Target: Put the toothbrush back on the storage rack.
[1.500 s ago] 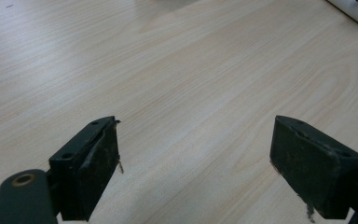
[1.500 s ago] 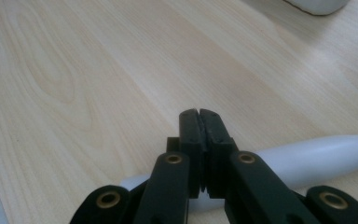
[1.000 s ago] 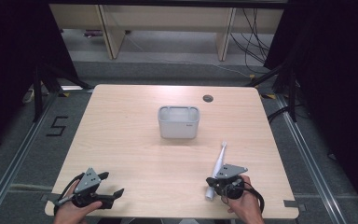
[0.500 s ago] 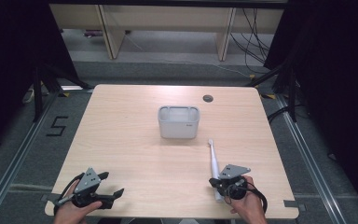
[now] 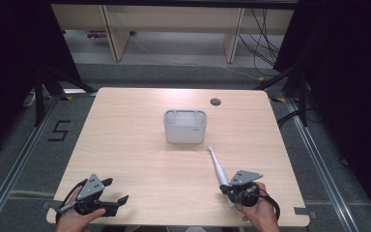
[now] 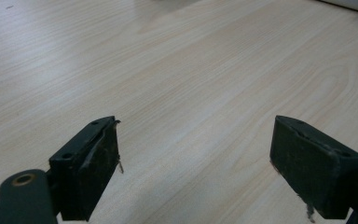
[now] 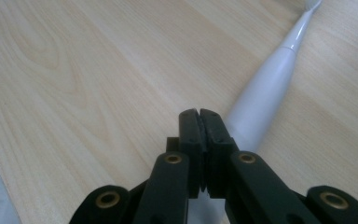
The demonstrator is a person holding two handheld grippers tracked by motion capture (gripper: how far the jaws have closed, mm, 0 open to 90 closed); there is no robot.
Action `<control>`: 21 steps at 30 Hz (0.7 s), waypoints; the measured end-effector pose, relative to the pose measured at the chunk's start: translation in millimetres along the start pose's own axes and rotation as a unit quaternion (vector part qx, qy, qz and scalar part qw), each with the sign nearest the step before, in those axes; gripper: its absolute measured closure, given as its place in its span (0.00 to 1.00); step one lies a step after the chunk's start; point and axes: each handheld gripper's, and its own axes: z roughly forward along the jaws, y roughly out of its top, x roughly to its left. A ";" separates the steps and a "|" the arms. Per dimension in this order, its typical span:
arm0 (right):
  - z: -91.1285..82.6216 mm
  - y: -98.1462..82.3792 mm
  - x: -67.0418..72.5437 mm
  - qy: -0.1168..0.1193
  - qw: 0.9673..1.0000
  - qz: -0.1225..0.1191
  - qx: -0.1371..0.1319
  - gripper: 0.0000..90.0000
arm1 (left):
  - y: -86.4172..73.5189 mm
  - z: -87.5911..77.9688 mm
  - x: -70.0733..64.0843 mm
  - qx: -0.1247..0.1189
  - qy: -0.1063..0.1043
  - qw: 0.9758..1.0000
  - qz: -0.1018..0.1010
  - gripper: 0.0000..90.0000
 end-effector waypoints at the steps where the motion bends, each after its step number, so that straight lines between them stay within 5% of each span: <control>1: 0.0 0.0 0.0 0.000 1.000 0.000 0.000 0.98 | 0.0 0.0 0.0 0.000 0.000 1.000 0.000 0.17; 21: -3.7 -5.0 -9.2 -0.011 1.000 0.008 0.003 0.98 | 0.1 0.1 0.2 0.001 0.000 1.000 0.001 0.17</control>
